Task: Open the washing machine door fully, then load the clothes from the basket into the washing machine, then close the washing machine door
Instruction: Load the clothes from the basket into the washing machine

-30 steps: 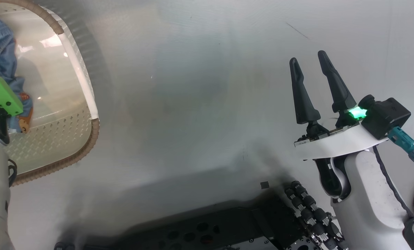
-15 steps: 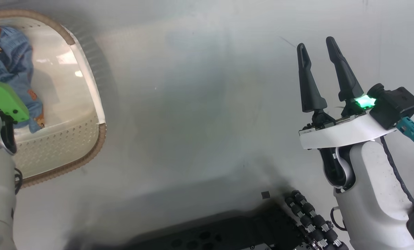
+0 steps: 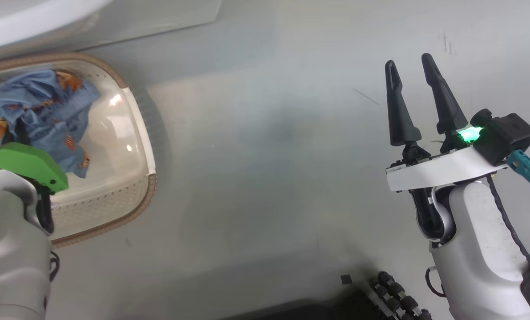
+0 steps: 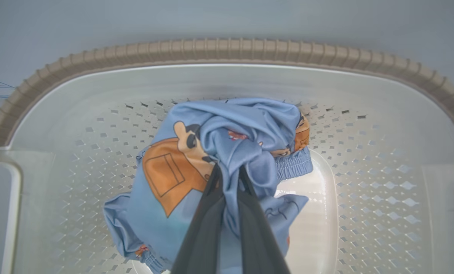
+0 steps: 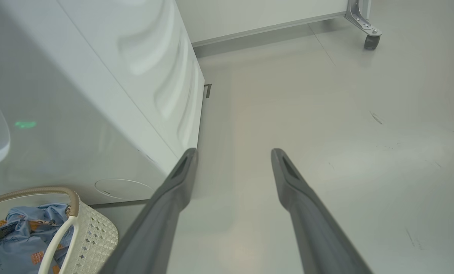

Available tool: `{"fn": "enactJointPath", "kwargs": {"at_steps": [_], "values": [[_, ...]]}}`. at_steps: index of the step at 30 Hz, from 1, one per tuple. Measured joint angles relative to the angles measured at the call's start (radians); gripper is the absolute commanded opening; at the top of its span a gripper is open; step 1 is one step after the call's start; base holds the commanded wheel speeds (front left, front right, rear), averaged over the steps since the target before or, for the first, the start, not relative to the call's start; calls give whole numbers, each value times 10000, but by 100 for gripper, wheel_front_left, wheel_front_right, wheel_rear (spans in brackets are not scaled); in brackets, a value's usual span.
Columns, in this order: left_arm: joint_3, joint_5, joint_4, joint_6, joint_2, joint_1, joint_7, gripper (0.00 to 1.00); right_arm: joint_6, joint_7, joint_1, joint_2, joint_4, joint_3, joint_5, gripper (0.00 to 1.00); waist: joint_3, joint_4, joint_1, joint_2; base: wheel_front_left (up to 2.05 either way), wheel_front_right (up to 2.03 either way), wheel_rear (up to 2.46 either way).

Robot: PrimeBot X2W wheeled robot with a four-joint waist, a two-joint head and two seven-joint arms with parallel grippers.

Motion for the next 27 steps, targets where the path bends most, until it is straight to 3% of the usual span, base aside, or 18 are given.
{"fn": "enactJointPath", "kwargs": {"at_steps": [14, 27], "values": [[6, -117, -288, -525, -677, 1049, -203, 0, 0, 0, 360, -8, 460, -249, -192, 100, -1740, 340, 0, 0, 0, 0, 0], [291, -71, -2334, -782, -1085, 2584, -203, 0, 0, 0, 1138, -19, 886, -523, -272, 100, -3716, 841, -1, 0, 0, 0, 0]]}}
